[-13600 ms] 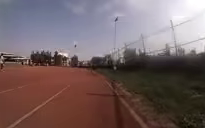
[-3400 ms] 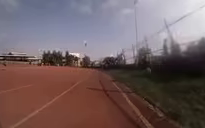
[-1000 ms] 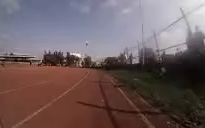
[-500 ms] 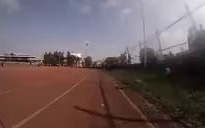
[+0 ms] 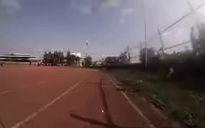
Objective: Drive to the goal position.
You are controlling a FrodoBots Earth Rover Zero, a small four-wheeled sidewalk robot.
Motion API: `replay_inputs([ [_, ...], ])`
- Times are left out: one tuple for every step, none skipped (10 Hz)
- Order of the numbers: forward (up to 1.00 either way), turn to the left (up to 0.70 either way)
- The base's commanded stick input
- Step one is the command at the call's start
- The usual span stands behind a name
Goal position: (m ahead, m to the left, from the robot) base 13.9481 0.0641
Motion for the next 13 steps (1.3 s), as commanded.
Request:
replay_inputs([
  [0.5,0.0],
  [0.5,0.0],
  [0.5,0.0],
  [0.5,0.0],
  [0.5,0.0],
  [0.5,0.0],
  [0.5,0.0],
  [0.5,0.0],
  [0.5,0.0],
  [0.5,0.0],
  [0.5,0.0],
  [0.5,0.0],
  [0.5,0.0],
])
